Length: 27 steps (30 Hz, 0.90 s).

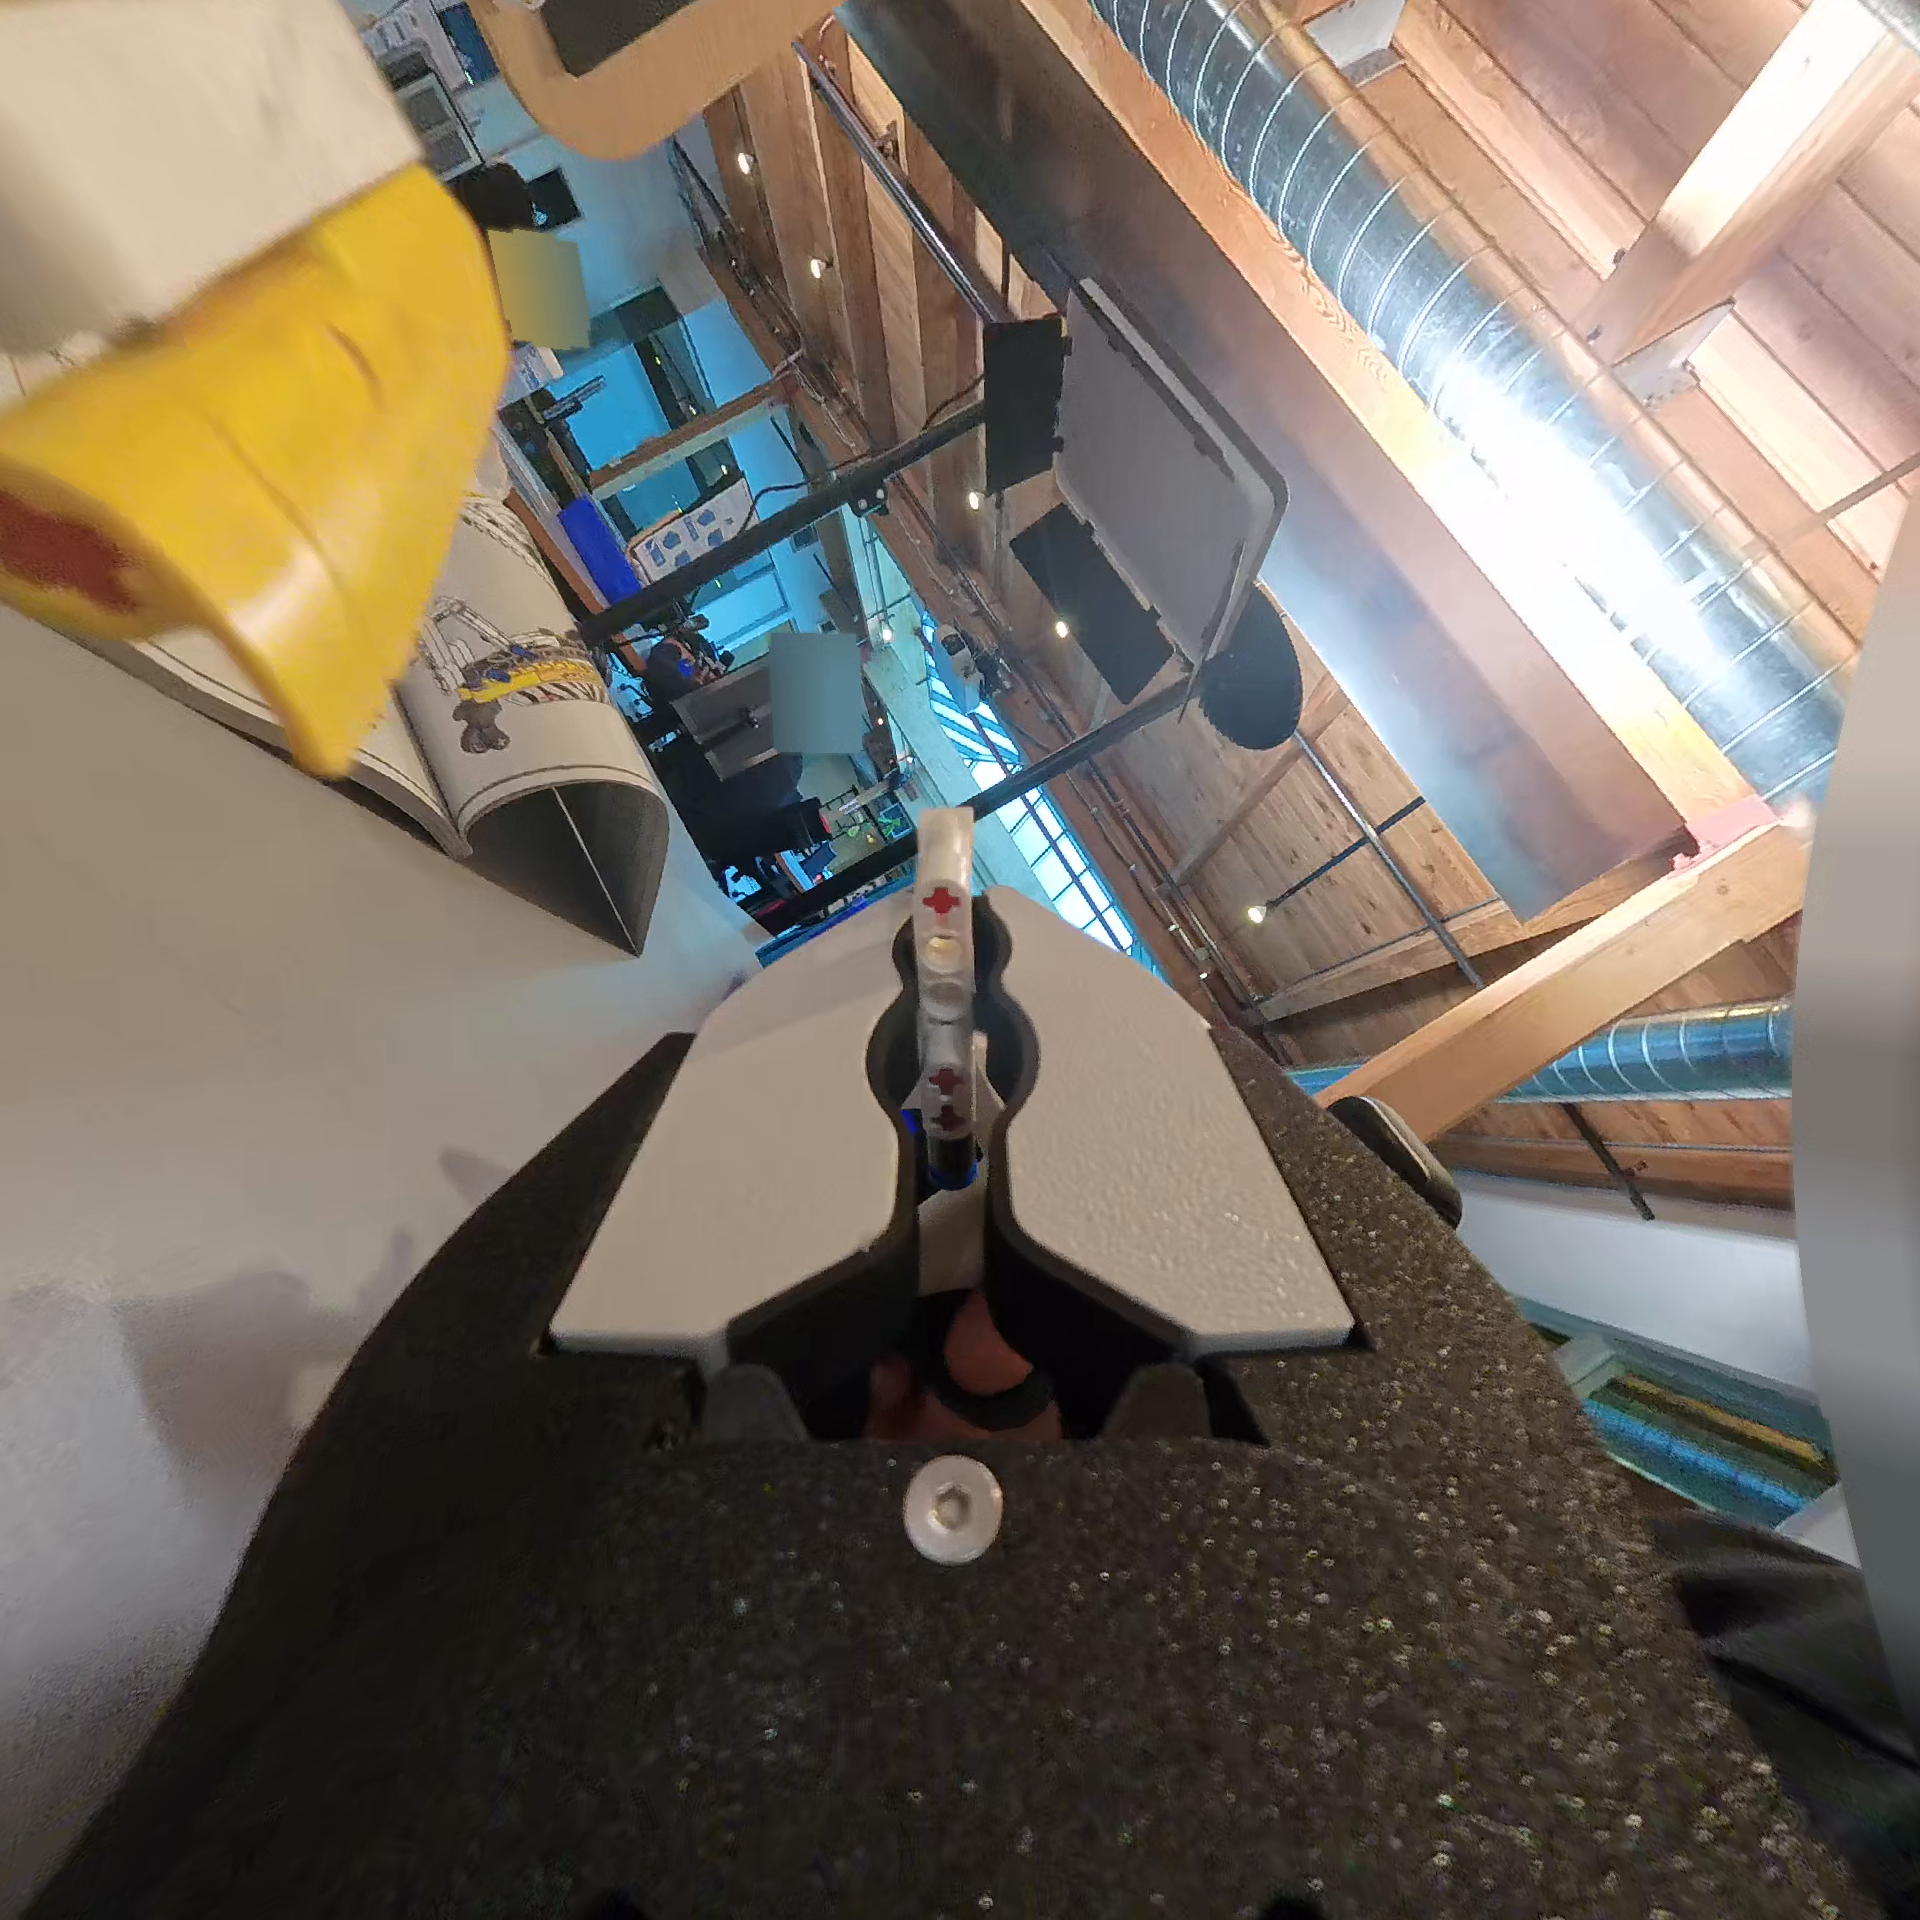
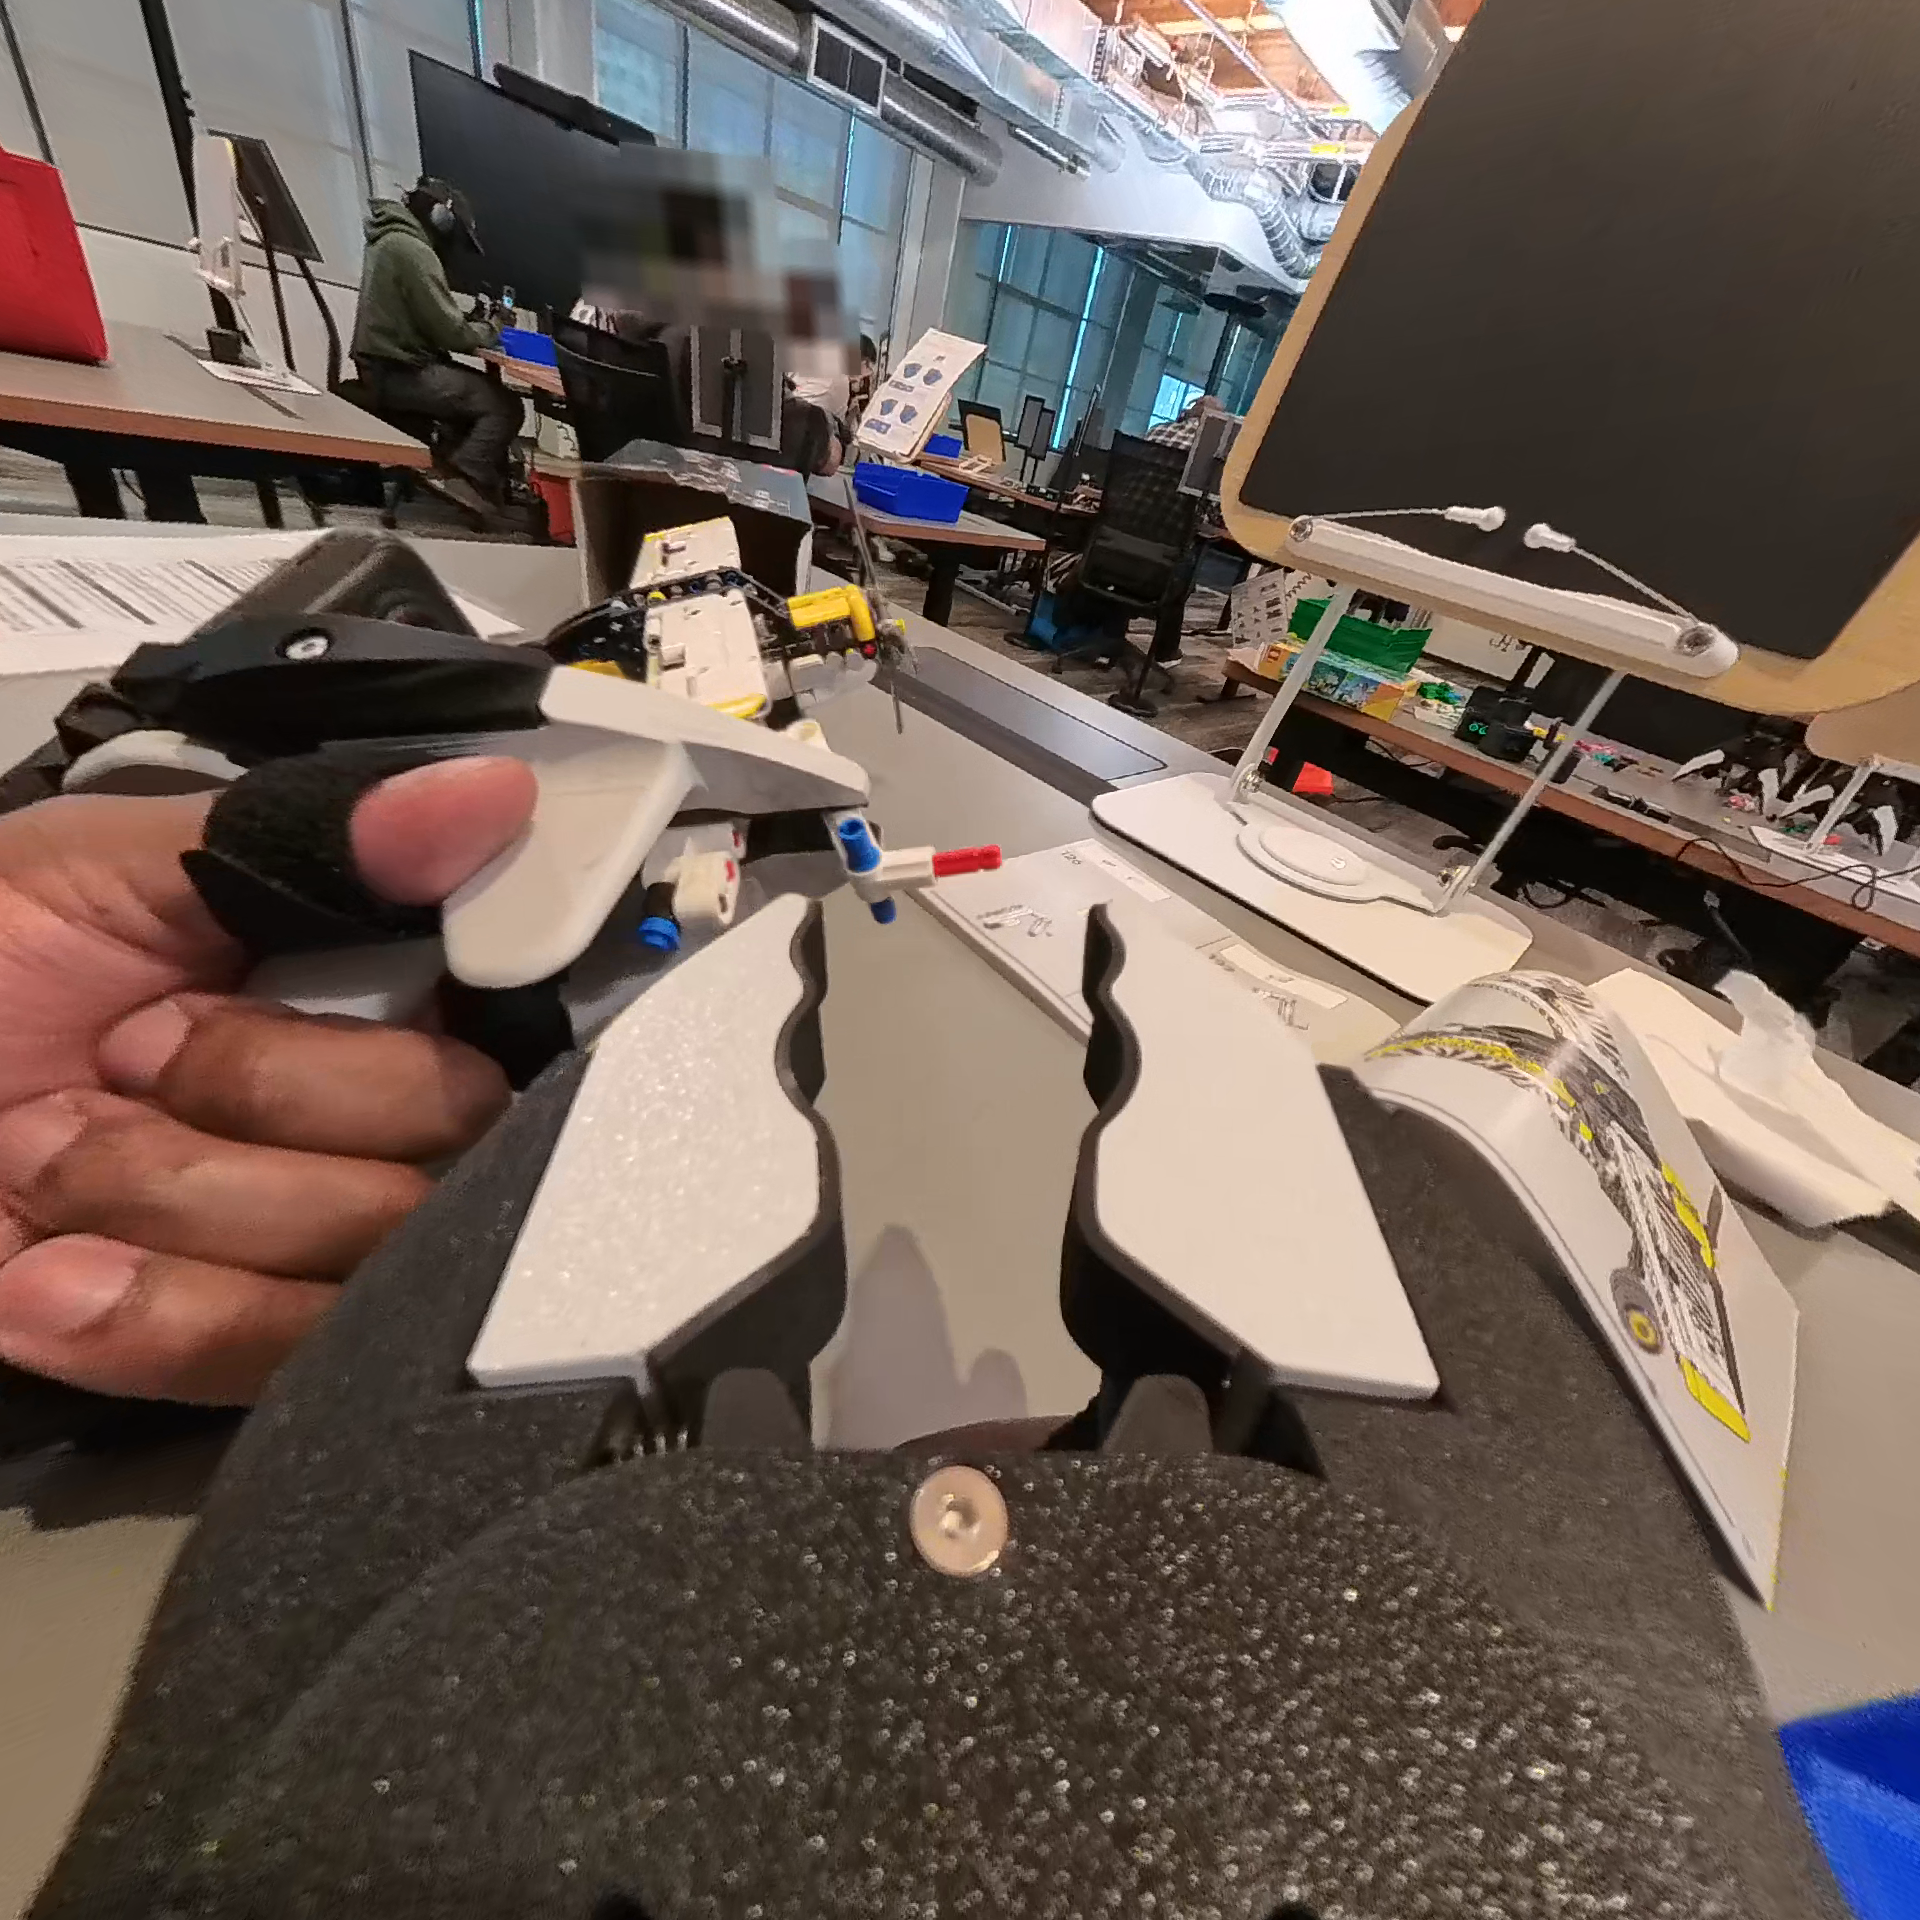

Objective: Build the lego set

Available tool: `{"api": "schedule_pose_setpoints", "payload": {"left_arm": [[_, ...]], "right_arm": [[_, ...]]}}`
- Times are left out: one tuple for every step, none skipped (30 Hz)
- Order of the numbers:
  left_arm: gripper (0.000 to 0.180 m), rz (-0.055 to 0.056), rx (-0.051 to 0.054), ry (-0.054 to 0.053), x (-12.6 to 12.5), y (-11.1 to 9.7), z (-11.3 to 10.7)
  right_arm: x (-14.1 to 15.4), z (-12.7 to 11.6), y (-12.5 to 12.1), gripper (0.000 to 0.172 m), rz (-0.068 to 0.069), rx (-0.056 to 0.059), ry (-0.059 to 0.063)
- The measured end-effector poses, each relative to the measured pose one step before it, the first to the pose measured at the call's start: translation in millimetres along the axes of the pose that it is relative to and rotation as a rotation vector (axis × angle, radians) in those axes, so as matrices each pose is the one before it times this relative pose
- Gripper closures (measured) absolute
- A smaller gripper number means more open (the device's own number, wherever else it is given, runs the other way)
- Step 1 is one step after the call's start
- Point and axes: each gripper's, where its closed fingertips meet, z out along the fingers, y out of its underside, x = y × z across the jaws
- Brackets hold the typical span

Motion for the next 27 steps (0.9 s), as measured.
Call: {"api": "schedule_pose_setpoints", "payload": {"left_arm": [[0.173,-0.0123,0.0090,0.0021,-1.77,-1.55,0.52],[0.173,-0.0122,0.0112,0.0038,-1.25,-1.50,-0.24],[0.173,-0.0134,0.0067,0.0047,-1.01,-0.52,-0.48],[0.173,-0.0147,0.0049,0.0012,-1.28,-0.08,-0.34],[0.173,-0.0141,0.0053,0.0037,-0.68,0.27,-0.16],[0.173,-0.0127,0.0018,0.0047,-0.36,0.75,-0.01],[0.173,-0.0105,-0.0013,0.0035,-0.29,1.18,0.19],[0.173,-0.0081,-0.0011,0.0049,0.11,0.84,0.10],[0.173,-0.0092,-0.0019,0.0052,0.21,0.69,-0.11],[0.173,-0.0118,-0.0010,0.0055,0.01,0.49,-0.17],[0.173,-0.0140,0.0007,0.0051,-0.13,0.17,-0.34],[0.173,-0.0125,-0.0022,0.0051,-0.07,0.41,-0.23],[0.173,-0.0058,-0.0044,0.0027,-0.06,0.72,0.10],[0.173,-0.0004,-0.0040,0.0017,0.20,0.61,0.11],[0.173,0.0005,-0.0031,0.0007,-0.04,0.48,0.05],[0.173,-0.0007,-0.0019,0.0001,-0.16,0.25,0.11],[0.173,-0.0015,-0.0010,-0.0015,-0.28,0.11,0.08],[0.173,-0.0016,-0.0009,-0.0032,-0.63,-0.07,0.08],[0.173,-0.0011,-0.0016,-0.0025,-0.47,0.21,0.14],[0.173,0.0006,-0.0024,-0.0023,-0.38,0.28,0.15],[0.173,0.0031,-0.0039,-0.0036,-0.39,0.61,0.36],[0.173,0.0025,-0.0013,-0.0014,-0.09,0.33,0.18],[0.173,-0.0007,0.0005,-0.0002,-0.10,-0.01,0.09],[0.173,-0.0017,-0.0007,-0.0002,-0.18,-0.02,-0.01],[0.173,-0.0001,0.0000,0.0000,-0.02,-0.09,0.01],[0.173,0.0006,0.0005,-0.0010,-0.10,0.00,-0.07],[0.173,0.0001,0.0004,-0.0011,-0.16,0.06,0.11]], "right_arm": [[0.46,3.58,0.42,0.124,-0.0048,-0.0012,-0.0035],[-0.62,2.88,0.05,0.123,-0.0052,0.0002,-0.0051],[-1.01,2.25,-0.45,0.123,-0.0078,0.0027,-0.0034],[-1.42,1.81,-0.70,0.123,-0.0099,0.0042,-0.0026],[-1.49,1.43,-0.67,0.124,-0.0111,0.0034,-0.0016],[-1.02,1.12,-0.59,0.125,-0.0121,0.0018,0.0016],[-0.37,0.58,-0.65,0.127,-0.0114,0.0028,0.0044],[-0.11,-0.19,-1.10,0.128,-0.0080,0.0059,0.0037],[-0.22,-0.54,-0.40,0.130,-0.0051,0.0032,0.0006],[-0.21,-0.32,0.65,0.131,-0.0038,-0.0028,-0.0003],[-0.36,-0.02,1.12,0.131,-0.0030,-0.0054,-0.0017],[-0.03,-0.29,0.63,0.132,-0.0021,-0.0027,-0.0005],[0.02,-0.56,-0.09,0.134,-0.0020,0.0020,0.0001],[0.20,-0.78,-0.70,0.136,-0.0032,0.0057,0.0015],[0.63,-0.95,-0.56,0.137,-0.0058,0.0043,0.0044],[0.47,-0.56,-0.03,0.137,-0.0064,0.0005,0.0040],[0.36,-0.24,0.56,0.138,-0.0038,-0.0027,0.0030],[0.11,0.06,0.72,0.138,-0.0011,-0.0032,0.0004],[-0.09,0.28,0.58,0.138,0.0007,-0.0025,-0.0014],[-0.26,0.19,0.39,0.139,0.0008,-0.0014,-0.0016],[-0.03,0.16,0.34,0.139,0.0006,-0.0014,-0.0009],[-0.01,0.10,0.17,0.139,0.0006,-0.0010,-0.0008],[-0.04,0.05,0.19,0.139,0.0004,-0.0007,0.0000],[0.02,0.04,0.10,0.139,0.0007,-0.0005,-0.0003],[0.05,0.04,0.09,0.139,0.0010,-0.0002,-0.0007],[0.01,0.05,0.08,0.139,0.0006,-0.0004,-0.0005],[0.02,0.04,0.10,0.139,0.0001,-0.0007,0.0001]]}}
